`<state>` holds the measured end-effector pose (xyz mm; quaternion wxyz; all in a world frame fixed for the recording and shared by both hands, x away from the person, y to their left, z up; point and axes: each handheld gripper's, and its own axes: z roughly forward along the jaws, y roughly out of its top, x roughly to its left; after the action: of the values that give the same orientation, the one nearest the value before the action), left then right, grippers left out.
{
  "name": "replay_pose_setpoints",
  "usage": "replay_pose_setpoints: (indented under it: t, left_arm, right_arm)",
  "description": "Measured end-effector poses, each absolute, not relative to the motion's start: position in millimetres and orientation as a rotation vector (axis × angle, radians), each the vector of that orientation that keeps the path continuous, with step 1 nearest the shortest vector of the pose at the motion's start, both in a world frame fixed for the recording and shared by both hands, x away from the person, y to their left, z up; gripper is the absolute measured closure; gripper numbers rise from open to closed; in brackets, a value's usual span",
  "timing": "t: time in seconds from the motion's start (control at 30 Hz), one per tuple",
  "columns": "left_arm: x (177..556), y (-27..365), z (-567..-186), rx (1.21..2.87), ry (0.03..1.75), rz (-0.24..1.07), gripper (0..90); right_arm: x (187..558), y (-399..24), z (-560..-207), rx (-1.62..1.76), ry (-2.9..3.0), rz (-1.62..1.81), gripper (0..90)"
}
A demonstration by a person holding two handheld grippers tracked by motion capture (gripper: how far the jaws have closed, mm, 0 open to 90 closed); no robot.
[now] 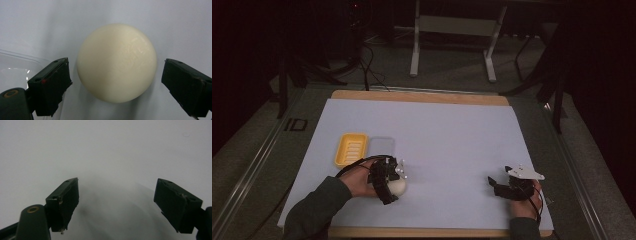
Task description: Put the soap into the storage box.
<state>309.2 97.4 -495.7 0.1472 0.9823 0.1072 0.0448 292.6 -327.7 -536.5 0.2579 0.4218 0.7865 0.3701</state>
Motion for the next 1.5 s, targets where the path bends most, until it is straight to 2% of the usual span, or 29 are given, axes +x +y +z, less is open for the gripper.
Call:
replay_pose_setpoints:
  t: [0.43, 0.7, 1.27, 1.5]
  left_arm:
    - [311.2, 88.5, -499.5, 2.859, 0.281, 0.112, 9.3]
    - [312.9, 85.1, -501.4, 2.879, 0.264, 0.099, 14.6]
    - [320.4, 80.4, -506.1, 2.95, 0.266, 0.047, 18.6]
    - [323.7, 79.6, -504.3, 2.974, 0.251, 0.02, 24.2]
  right_arm:
    - [292.5, -327.8, -536.4, 1.143, 2.132, 1.005, 20.0]
    - [292.6, -327.7, -536.5, 1.144, 2.132, 1.006, 20.0]
    - [292.6, -327.8, -536.5, 1.144, 2.133, 1.006, 20.0]
    - [292.6, -327.6, -536.5, 1.143, 2.135, 1.003, 20.0]
